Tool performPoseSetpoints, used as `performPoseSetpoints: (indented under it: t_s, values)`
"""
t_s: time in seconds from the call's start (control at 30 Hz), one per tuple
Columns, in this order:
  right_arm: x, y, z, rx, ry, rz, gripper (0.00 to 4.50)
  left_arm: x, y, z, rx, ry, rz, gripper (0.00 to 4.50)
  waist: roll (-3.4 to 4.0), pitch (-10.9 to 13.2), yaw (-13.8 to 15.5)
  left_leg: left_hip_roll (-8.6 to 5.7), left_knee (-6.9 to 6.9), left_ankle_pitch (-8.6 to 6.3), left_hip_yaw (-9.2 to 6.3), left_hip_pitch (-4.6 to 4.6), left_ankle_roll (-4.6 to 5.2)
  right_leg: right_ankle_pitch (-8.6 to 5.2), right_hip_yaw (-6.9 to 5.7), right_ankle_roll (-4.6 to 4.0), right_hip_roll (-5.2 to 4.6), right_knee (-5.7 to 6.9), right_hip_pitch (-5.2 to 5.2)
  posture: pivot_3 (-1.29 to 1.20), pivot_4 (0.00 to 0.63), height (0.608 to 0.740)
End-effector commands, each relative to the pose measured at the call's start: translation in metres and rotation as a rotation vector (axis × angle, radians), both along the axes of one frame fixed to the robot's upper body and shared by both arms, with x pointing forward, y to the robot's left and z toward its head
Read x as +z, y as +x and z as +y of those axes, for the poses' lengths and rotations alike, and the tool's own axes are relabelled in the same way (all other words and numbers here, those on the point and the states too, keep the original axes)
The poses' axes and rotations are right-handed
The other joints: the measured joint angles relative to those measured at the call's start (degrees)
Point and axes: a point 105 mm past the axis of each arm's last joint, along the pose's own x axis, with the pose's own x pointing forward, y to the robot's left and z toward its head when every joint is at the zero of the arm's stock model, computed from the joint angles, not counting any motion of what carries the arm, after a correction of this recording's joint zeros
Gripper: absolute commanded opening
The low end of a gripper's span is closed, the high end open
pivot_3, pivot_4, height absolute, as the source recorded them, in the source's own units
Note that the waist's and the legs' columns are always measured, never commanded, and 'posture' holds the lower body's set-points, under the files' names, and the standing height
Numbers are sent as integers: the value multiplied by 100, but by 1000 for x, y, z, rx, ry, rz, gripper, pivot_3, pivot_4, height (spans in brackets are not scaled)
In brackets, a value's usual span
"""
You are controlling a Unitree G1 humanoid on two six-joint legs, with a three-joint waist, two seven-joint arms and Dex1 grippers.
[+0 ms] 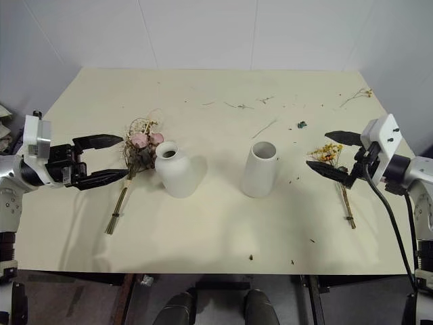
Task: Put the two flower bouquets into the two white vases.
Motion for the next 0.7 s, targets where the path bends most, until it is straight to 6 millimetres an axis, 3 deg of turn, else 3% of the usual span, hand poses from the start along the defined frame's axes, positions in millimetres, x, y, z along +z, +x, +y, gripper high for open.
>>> performPoseSetpoints:
  t_s: [0.03,0.27,0.43,0.7]
  values:
    - [12,0,-6,-18,-16,-41,4500,11,-6,-2,-8,-5,-57,4465,0,0,4,0,0,0,0,0,0,0,0,0,0,0,0,0,150,740]
    - [14,23,-32,-232,-23,31,4500,14,-10,-10,-43,-4,-71,4465,0,0,-12,0,2,0,4,0,0,1,3,-1,-1,0,-1,0,150,740]
    - [-16,26,-61,-380,-169,260,4500,22,-16,-18,-77,6,-99,4465,0,0,9,0,-2,-2,4,-3,0,0,3,-3,-1,-6,-5,0,150,740]
    - [-48,39,-92,-577,-196,518,4500,41,-30,-34,-123,-12,-166,4465,2,1,-45,1,-4,-4,16,-5,0,2,12,1,0,-14,-10,0,150,740]
